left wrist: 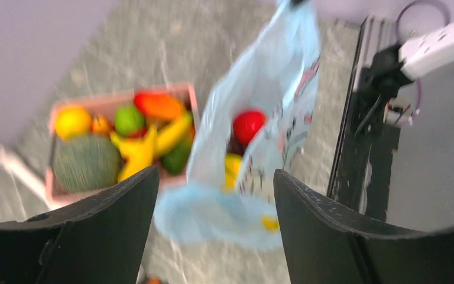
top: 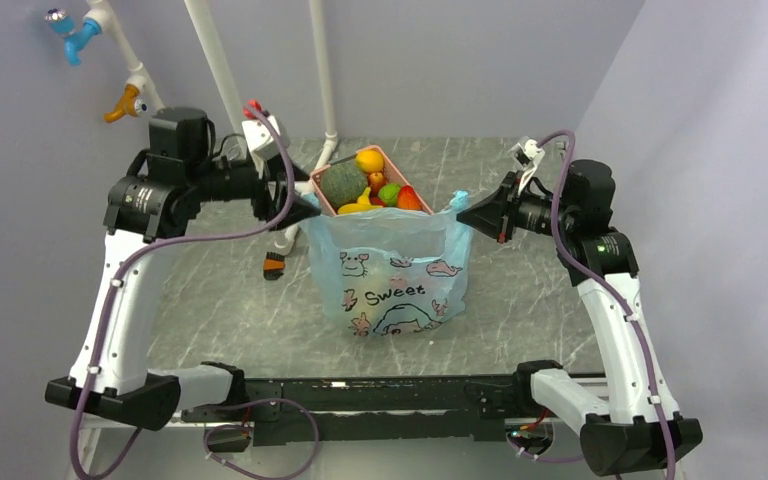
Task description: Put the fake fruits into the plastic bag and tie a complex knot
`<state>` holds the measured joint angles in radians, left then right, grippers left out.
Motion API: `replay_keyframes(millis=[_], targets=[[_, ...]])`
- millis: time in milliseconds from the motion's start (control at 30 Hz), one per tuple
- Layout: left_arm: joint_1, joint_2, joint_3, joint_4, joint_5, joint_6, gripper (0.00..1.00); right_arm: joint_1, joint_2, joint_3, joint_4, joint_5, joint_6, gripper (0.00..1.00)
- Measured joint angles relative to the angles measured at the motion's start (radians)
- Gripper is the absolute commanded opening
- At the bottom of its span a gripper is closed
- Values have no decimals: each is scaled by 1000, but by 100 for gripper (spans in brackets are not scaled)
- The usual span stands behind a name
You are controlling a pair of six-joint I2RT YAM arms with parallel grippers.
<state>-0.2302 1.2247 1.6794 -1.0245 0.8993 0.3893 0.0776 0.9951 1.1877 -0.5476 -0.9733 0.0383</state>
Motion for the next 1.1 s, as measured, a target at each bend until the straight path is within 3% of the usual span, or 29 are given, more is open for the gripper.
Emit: replay_keyframes(millis=[100,333,533,767,933,1000,1100], targets=[[-75,55,125,116,21,-53,77,41,-6,0,39,7,27,0],[-315,263,259,350,35,-203,81,137,-64,-10,85,110,32,0],[-400,388,234,490,74,-416,86,201,-122,-54,118,212,-2,0],[-461,403,177,617,135,-591,76,237,-112,-84,139,259,-19,0],[-474,435,177,645,134,-645,83,259,-102,-84,152,263,-50,0],[-478,449,177,639,116,-647,79,266,-102,-84,153,263,-63,0],[-490,457,177,621,76,-640,65,271,-102,-84,153,262,-79,0]])
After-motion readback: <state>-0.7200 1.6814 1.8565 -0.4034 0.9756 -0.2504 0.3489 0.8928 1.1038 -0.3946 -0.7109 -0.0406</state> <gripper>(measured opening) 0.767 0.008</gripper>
